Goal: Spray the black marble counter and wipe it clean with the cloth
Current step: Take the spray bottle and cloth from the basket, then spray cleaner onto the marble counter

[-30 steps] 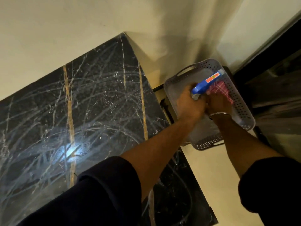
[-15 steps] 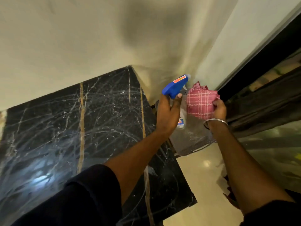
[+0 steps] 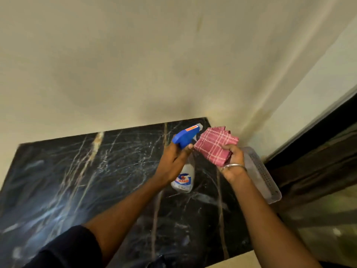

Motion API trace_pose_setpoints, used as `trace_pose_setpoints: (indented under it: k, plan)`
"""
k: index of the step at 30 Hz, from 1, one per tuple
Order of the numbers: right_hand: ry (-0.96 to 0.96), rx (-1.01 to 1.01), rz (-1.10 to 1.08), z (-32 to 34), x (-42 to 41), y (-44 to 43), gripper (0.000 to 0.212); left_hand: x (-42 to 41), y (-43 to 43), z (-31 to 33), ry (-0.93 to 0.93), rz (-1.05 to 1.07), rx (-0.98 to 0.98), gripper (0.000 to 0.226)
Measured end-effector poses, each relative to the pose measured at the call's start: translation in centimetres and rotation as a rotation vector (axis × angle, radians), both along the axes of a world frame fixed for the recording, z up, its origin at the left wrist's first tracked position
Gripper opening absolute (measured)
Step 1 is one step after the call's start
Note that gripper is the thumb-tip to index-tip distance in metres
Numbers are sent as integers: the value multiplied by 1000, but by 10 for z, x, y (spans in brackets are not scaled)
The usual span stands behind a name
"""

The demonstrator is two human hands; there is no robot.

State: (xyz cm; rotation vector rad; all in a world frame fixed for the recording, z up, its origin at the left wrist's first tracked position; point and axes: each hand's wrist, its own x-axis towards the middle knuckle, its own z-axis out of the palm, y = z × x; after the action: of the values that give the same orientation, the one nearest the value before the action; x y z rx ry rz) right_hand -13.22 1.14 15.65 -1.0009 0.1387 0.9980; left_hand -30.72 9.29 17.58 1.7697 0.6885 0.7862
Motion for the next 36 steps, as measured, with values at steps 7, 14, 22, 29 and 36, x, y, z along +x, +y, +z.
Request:
trace_pose_setpoints:
  k: [7, 14, 22, 29, 36]
  plan:
    - [71, 59, 50, 0, -163, 44, 90, -186, 41, -16, 53, 91, -4, 34]
    - [81, -40, 120, -2, -280, 70, 72, -303, 55, -27, 78, 124, -93, 19]
    - [110, -72, 189, -11, -307, 72, 28, -345, 57, -25, 125, 101, -162, 23]
    - [121, -61, 179, -13, -288, 74, 28, -329, 40, -11, 243, 149, -55, 17]
    - [165, 5, 226, -20, -265, 65, 20, -303, 28, -1, 222, 303, -72, 14]
